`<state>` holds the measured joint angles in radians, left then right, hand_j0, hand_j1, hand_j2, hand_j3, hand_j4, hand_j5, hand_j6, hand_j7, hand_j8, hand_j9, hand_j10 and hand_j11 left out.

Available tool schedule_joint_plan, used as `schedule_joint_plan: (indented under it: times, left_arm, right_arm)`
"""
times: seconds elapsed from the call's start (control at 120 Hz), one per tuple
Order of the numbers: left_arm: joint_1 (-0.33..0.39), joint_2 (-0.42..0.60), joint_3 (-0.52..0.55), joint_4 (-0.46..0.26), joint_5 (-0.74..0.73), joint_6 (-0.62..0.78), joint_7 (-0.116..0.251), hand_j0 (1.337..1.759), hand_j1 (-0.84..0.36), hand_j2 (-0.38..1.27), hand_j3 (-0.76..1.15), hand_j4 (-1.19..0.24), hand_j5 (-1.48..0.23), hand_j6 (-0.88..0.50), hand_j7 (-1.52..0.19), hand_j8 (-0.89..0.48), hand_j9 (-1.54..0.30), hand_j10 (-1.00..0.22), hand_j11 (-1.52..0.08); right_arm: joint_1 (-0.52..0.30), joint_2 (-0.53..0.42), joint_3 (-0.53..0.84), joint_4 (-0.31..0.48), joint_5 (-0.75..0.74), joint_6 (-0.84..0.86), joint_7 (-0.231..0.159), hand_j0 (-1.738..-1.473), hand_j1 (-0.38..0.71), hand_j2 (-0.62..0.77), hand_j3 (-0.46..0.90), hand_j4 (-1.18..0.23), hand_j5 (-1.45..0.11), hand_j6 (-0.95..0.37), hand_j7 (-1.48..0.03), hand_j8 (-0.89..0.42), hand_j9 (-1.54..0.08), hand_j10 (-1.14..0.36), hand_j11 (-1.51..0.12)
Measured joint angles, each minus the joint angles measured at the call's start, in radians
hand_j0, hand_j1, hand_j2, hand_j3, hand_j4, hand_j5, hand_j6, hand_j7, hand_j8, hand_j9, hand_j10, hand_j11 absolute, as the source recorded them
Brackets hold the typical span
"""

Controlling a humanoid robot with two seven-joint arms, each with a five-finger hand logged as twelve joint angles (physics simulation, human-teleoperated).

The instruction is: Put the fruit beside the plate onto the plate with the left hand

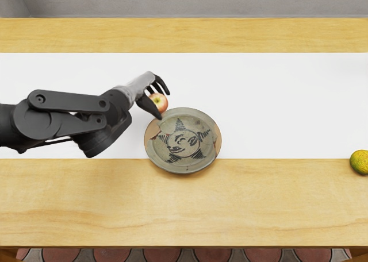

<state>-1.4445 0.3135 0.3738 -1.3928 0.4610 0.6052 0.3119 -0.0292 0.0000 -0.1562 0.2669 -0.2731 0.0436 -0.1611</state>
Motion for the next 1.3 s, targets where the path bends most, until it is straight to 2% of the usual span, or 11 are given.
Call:
schedule_joint_plan:
  times: [0.183, 0.333, 0.517, 0.708, 1.0, 1.3]
  left_arm:
    - [-0.021, -0.030, 0.000, 0.000, -0.004, 0.000, 0.003, 1.657, -0.29, 0.39, 0.00, -0.60, -0.81, -0.49, -0.80, -0.47, -0.80, -0.61, -0.80]
    - [-0.040, -0.070, 0.001, 0.000, -0.004, 0.001, 0.024, 1.657, -0.30, 0.35, 0.00, -0.61, -0.81, -0.48, -0.80, -0.45, -0.80, -0.60, -0.80]
    - [-0.056, -0.106, 0.002, -0.001, -0.005, 0.000, 0.029, 1.657, -0.30, 0.37, 0.00, -0.61, -0.81, -0.48, -0.80, -0.45, -0.80, -0.59, -0.80]
    - [-0.077, -0.131, 0.007, -0.036, -0.006, -0.002, 0.039, 1.657, -0.32, 0.40, 0.00, -0.60, -0.81, -0.48, -0.80, -0.43, -0.80, -0.59, -0.80]
    - [-0.067, -0.137, 0.015, -0.075, -0.005, -0.003, 0.043, 1.658, -0.32, 0.43, 0.00, -0.60, -0.80, -0.48, -0.78, -0.46, -0.79, -0.58, -0.79]
    - [-0.052, -0.129, 0.028, -0.075, -0.004, -0.003, 0.043, 1.657, -0.28, 0.30, 0.00, -0.59, -0.79, -0.49, -0.78, -0.46, -0.78, -0.59, -0.78]
  right_arm:
    - [0.000, 0.000, 0.000, 0.000, 0.000, 0.000, 0.000, -1.658, -0.32, 0.00, 0.00, -0.02, -0.03, -0.02, -0.03, -0.02, -0.03, -0.02, -0.03]
    - [0.000, 0.000, 0.000, 0.000, 0.000, 0.000, 0.000, -1.658, -0.32, 0.00, 0.00, -0.02, -0.03, -0.02, -0.03, -0.02, -0.03, -0.02, -0.03]
    - [0.000, 0.000, 0.000, 0.000, 0.000, 0.000, 0.000, -1.658, -0.32, 0.00, 0.00, -0.02, -0.03, -0.02, -0.03, -0.02, -0.03, -0.02, -0.03]
    - [0.000, 0.000, 0.000, 0.000, 0.000, 0.000, 0.000, -1.658, -0.32, 0.00, 0.00, -0.02, -0.03, -0.02, -0.03, -0.02, -0.03, -0.02, -0.03]
    - [0.000, 0.000, 0.000, 0.000, 0.000, 0.000, 0.000, -1.658, -0.32, 0.00, 0.00, -0.02, -0.03, -0.02, -0.03, -0.02, -0.03, -0.02, -0.03]
    - [0.000, 0.000, 0.000, 0.000, 0.000, 0.000, 0.000, -1.658, -0.32, 0.00, 0.00, -0.02, -0.03, -0.02, -0.03, -0.02, -0.03, -0.02, -0.03]
